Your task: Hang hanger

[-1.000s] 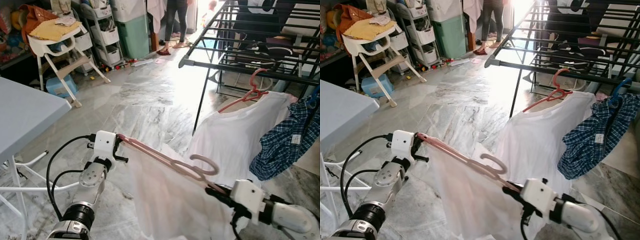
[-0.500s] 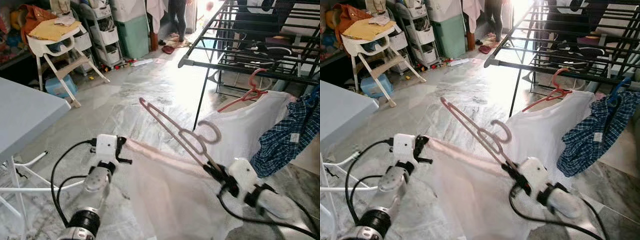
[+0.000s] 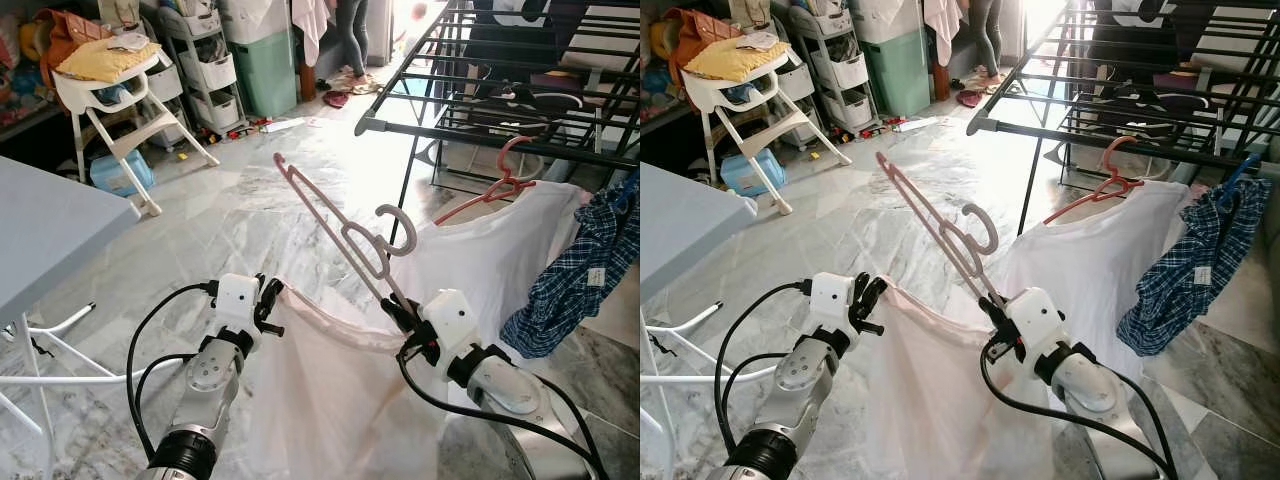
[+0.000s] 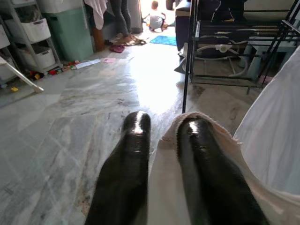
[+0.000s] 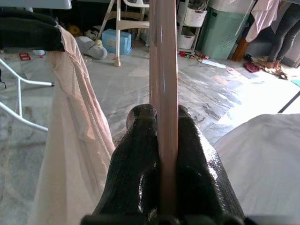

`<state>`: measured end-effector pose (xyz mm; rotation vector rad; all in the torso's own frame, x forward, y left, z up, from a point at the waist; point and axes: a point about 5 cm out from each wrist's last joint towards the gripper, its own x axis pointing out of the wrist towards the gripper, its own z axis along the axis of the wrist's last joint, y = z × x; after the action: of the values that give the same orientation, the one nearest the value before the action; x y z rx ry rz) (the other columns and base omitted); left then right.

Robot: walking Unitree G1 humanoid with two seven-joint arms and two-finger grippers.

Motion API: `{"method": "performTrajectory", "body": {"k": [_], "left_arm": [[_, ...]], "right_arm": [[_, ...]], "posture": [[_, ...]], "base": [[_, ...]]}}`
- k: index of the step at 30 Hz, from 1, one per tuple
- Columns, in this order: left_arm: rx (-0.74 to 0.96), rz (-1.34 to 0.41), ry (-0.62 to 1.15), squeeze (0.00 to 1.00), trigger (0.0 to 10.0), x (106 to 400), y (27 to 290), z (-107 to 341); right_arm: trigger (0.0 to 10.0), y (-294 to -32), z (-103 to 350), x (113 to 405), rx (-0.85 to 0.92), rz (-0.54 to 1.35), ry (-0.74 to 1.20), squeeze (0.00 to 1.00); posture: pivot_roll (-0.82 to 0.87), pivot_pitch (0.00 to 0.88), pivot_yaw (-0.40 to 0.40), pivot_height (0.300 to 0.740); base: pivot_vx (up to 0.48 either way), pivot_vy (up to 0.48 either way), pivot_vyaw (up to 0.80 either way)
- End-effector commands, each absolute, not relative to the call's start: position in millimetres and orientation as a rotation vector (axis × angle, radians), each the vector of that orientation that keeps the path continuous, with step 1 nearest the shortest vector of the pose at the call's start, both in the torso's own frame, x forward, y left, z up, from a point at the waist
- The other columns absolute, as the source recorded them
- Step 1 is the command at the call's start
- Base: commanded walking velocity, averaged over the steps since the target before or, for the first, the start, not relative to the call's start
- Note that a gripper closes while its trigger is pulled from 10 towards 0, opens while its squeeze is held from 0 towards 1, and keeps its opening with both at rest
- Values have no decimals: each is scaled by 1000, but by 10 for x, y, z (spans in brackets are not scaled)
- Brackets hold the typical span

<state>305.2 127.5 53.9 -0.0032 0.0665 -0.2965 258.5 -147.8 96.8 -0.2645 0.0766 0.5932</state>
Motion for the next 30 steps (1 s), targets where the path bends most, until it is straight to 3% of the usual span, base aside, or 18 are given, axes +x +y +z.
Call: {"method": "performTrajectory", "body": {"k": [1,17,22,24,30], "left_arm": [[-1,-297,56,1000,10000,3051,1331,577],[-15,-448,114,1000,10000,2917,1334,496],[-146,-575,206,1000,10000,2878,1247,472],[-183,-780,282,1000,10000,2770,1185,484],[-115,-919,355,1000,10000,2668,1293,501]], "right_arm": [[10000,-1502,997,2601,-278,584,71,0],[10000,-1605,936,2557,-327,595,111,0],[10000,-1594,926,2578,-359,624,119,0],[10000,-1591,928,2595,-362,633,120,0],[10000,-1612,891,2577,-374,641,136,0]], "posture": [[-133,0,110,740],[-137,0,100,740],[-133,0,97,740],[-131,0,98,740],[-127,0,101,740]], "base": [[0,0,0],[0,0,0],[0,0,0],[0,0,0],[0,0,0]]}}
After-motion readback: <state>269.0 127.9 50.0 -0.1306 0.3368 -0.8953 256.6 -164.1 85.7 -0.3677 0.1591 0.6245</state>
